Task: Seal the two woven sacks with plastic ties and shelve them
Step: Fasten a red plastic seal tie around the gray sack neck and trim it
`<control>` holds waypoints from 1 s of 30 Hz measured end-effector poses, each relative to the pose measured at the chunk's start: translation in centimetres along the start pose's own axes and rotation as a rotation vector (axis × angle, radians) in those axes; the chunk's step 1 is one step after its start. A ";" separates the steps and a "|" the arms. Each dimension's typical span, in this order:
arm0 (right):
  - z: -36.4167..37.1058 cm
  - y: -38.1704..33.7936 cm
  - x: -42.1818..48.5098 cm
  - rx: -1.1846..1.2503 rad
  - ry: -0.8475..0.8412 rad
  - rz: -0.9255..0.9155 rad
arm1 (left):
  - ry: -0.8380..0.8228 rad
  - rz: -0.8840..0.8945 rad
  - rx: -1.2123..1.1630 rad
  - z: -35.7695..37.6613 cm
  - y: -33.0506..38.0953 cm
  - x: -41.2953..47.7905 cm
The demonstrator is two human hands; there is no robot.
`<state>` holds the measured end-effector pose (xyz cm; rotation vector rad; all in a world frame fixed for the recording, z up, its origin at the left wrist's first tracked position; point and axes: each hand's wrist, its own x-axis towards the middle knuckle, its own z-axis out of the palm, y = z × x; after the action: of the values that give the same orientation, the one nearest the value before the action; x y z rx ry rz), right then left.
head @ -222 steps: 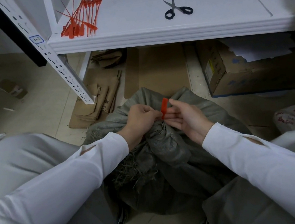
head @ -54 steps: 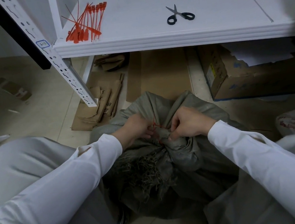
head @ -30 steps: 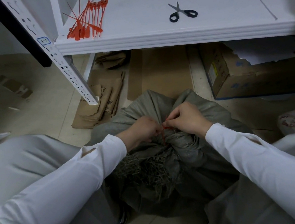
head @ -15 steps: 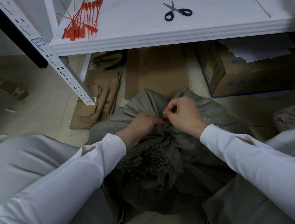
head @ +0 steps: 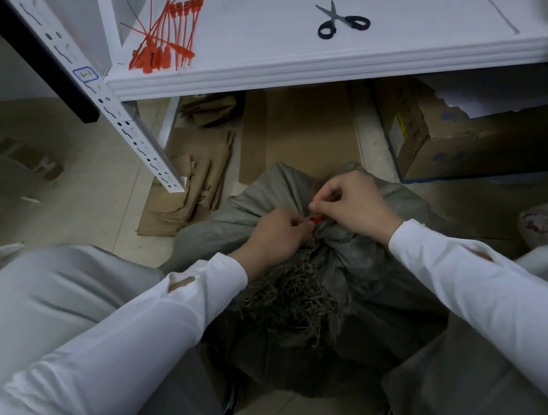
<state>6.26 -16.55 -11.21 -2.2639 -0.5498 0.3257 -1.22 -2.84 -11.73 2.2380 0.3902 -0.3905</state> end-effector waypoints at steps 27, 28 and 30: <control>0.2 -2.1 -0.3 0.098 0.283 -0.133 | 0.292 0.151 0.018 -0.3 -0.7 1.9; 0.1 -2.1 -0.2 0.103 0.292 -0.132 | 0.287 0.155 -0.010 -0.3 -0.7 2.0; -0.1 -1.9 -0.3 0.127 0.301 -0.114 | 0.269 0.150 -0.032 -0.2 -0.7 2.1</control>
<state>5.48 -15.55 -9.75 -2.0980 -0.4823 -0.0372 0.43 -1.97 -12.95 2.2760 0.3624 -0.0028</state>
